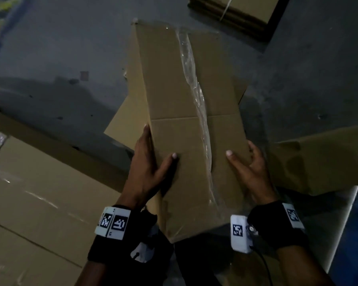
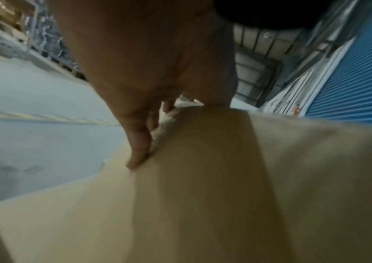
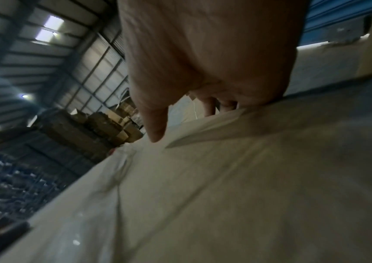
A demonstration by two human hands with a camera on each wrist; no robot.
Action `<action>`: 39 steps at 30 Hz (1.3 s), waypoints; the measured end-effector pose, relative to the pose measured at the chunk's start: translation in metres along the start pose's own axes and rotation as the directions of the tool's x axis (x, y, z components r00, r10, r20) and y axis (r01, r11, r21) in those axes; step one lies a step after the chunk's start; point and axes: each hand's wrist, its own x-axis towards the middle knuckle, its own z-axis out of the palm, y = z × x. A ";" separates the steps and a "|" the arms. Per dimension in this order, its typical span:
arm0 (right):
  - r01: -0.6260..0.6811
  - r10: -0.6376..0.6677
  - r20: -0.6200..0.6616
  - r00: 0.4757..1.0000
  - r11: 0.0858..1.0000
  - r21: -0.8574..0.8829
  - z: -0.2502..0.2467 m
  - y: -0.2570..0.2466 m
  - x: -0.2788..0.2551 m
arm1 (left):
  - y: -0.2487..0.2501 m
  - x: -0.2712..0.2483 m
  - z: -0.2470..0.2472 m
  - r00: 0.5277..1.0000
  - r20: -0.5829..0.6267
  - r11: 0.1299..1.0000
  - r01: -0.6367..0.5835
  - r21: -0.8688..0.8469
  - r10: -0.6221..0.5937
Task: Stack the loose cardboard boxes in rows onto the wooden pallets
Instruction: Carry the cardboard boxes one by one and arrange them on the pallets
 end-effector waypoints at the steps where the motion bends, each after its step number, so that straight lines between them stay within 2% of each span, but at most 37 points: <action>1: 0.009 -0.009 -0.014 1.000 1.000 -0.004 -0.005 0.004 -0.003 | -0.005 0.001 0.002 0.999 0.029 1.000 0.022 -0.012 -0.021; 3: 0.007 -0.009 -0.013 1.000 0.995 -0.099 -0.012 0.015 -0.006 | -0.013 0.000 0.009 0.993 0.076 0.996 0.091 -0.019 -0.090; 6: 0.002 0.005 0.019 1.000 0.935 -0.355 -0.015 0.029 -0.010 | -0.022 -0.006 0.024 0.979 0.108 0.974 0.188 -0.126 -0.175; 8: 0.040 -0.027 0.045 0.999 0.940 -0.338 -0.017 0.032 -0.007 | -0.026 -0.006 0.030 0.976 0.093 0.964 0.210 -0.162 -0.197; 11: 0.102 -0.075 0.140 0.987 0.975 -0.197 -0.017 0.020 0.006 | -0.029 0.004 0.030 0.976 0.066 0.963 0.217 -0.161 -0.209; 15: 0.216 -0.177 0.177 0.968 0.948 -0.232 -0.010 0.002 0.024 | -0.035 0.026 0.026 0.971 0.120 0.974 0.216 -0.066 -0.207; 19: 0.194 -0.143 0.177 0.974 0.929 -0.314 -0.008 -0.007 0.018 | -0.036 0.038 0.021 0.949 0.184 0.966 0.260 0.007 -0.257; 22: 0.144 -0.082 0.178 0.981 0.918 -0.370 -0.013 -0.006 -0.001 | -0.038 0.026 0.013 0.948 0.212 0.971 0.235 0.031 -0.236; 29: 0.039 -0.010 0.093 0.996 0.947 -0.318 -0.041 0.006 -0.082 | -0.008 -0.038 0.002 0.924 0.318 0.977 0.187 0.107 -0.212; 31: 0.037 -0.009 0.094 0.996 0.954 -0.298 -0.053 -0.008 -0.113 | 0.004 -0.069 -0.010 0.928 0.333 0.986 0.153 0.064 -0.165; 35: 0.078 -0.034 0.117 0.992 0.919 -0.387 -0.086 -0.054 -0.187 | 0.045 -0.140 -0.042 0.946 0.318 0.996 0.081 -0.043 -0.064; 39: 0.130 -0.075 0.138 0.988 0.882 -0.453 -0.113 -0.101 -0.255 | 0.088 -0.206 -0.079 0.963 0.266 0.996 0.059 -0.068 -0.039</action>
